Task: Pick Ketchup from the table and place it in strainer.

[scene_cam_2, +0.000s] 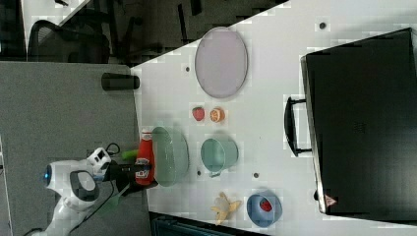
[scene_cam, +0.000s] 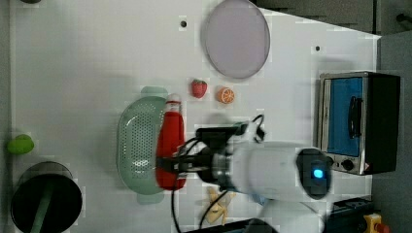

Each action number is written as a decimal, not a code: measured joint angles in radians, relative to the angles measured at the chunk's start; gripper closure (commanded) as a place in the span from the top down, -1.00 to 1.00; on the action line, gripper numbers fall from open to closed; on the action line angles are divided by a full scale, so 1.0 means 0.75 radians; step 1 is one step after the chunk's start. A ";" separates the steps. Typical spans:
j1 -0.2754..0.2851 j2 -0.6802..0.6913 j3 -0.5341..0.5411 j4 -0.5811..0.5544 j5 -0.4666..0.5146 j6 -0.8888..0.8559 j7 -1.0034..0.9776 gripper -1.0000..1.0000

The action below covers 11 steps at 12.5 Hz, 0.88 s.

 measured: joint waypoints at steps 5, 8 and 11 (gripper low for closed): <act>0.042 0.259 -0.014 -0.036 -0.162 0.229 0.151 0.72; 0.051 0.313 -0.044 -0.044 -0.199 0.277 0.218 1.00; 0.033 0.176 -0.055 -0.049 -0.191 0.231 0.270 1.00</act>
